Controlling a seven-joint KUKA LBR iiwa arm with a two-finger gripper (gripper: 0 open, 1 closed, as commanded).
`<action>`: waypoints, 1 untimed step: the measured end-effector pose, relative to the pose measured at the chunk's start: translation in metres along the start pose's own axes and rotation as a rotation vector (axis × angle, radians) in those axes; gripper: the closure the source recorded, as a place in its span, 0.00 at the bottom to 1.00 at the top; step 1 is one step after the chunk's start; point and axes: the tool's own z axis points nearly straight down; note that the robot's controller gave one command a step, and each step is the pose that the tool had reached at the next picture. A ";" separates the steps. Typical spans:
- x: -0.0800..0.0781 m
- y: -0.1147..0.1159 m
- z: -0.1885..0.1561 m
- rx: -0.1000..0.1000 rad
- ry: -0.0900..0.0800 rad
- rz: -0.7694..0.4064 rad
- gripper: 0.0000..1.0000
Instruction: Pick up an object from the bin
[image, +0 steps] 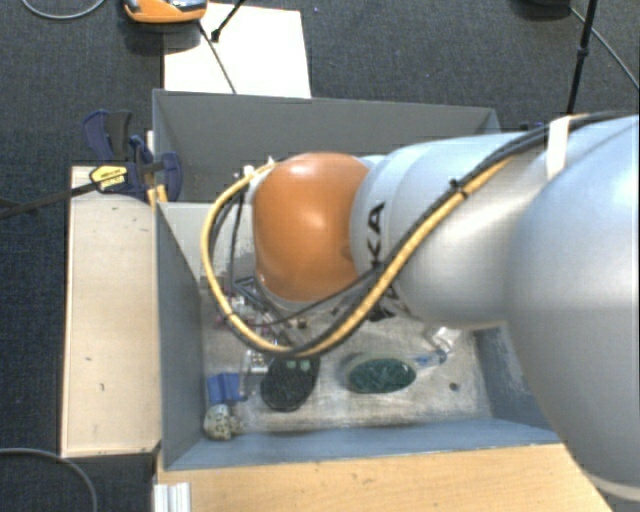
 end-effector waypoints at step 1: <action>0.013 0.006 0.117 -0.001 -0.006 -0.150 0.00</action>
Offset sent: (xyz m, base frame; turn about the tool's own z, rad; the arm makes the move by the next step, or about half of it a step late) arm -0.0177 0.0059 -0.1209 -0.1534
